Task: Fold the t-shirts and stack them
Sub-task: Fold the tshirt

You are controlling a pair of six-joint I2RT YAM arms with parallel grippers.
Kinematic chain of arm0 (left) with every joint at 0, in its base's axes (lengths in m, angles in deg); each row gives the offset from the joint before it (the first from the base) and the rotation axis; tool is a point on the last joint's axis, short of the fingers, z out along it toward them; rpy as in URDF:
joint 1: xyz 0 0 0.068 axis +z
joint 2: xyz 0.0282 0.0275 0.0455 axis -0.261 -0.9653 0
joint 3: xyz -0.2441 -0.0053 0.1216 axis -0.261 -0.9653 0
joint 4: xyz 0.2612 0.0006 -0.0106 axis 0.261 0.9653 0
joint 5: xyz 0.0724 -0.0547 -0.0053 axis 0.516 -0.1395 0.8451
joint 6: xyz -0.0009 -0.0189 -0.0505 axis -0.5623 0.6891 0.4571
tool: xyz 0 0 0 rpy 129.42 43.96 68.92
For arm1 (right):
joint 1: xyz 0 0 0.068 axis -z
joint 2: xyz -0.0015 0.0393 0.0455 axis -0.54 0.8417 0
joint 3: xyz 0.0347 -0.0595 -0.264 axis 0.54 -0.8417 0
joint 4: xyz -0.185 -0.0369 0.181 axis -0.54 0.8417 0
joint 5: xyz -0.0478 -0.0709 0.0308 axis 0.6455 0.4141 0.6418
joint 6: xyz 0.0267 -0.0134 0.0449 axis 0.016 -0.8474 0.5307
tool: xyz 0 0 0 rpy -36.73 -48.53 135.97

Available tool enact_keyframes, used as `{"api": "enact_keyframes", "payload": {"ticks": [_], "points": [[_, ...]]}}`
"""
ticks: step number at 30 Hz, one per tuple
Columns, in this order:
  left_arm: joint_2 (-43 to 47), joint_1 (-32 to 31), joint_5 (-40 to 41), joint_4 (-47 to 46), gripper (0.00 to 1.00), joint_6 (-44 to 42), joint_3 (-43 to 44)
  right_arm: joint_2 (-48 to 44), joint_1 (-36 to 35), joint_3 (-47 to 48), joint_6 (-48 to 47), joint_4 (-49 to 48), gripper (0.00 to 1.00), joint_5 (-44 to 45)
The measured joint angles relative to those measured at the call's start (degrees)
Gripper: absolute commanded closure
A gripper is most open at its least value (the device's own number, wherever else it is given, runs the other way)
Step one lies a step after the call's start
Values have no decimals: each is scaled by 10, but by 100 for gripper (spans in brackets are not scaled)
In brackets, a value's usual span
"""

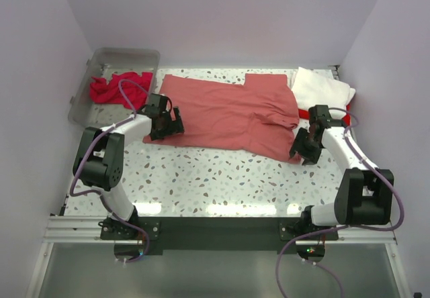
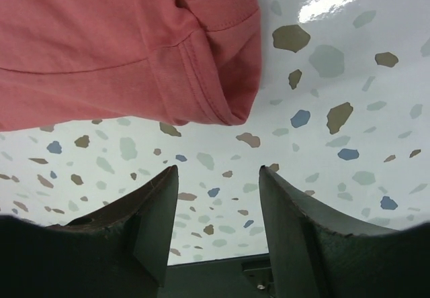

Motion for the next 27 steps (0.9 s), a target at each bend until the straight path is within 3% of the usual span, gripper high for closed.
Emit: {"api": "enact_keyframes", "payload": {"ticks": [11, 18, 23, 24, 27], "points": [[12, 0, 0, -20, 5, -2, -19, 45, 20, -9, -16, -48, 52, 23], [22, 0, 0, -30, 5, -2, -33, 86, 24, -14, -37, -88, 61, 15], [22, 0, 1, -31, 4, -2, -33, 94, 26, -21, -54, -104, 75, 5], [22, 0, 1, -31, 4, -2, -33, 94, 27, -22, -57, -106, 84, 2], [22, 0, 1, -31, 4, -2, -33, 94, 30, -26, -67, -107, 97, -2]]}}
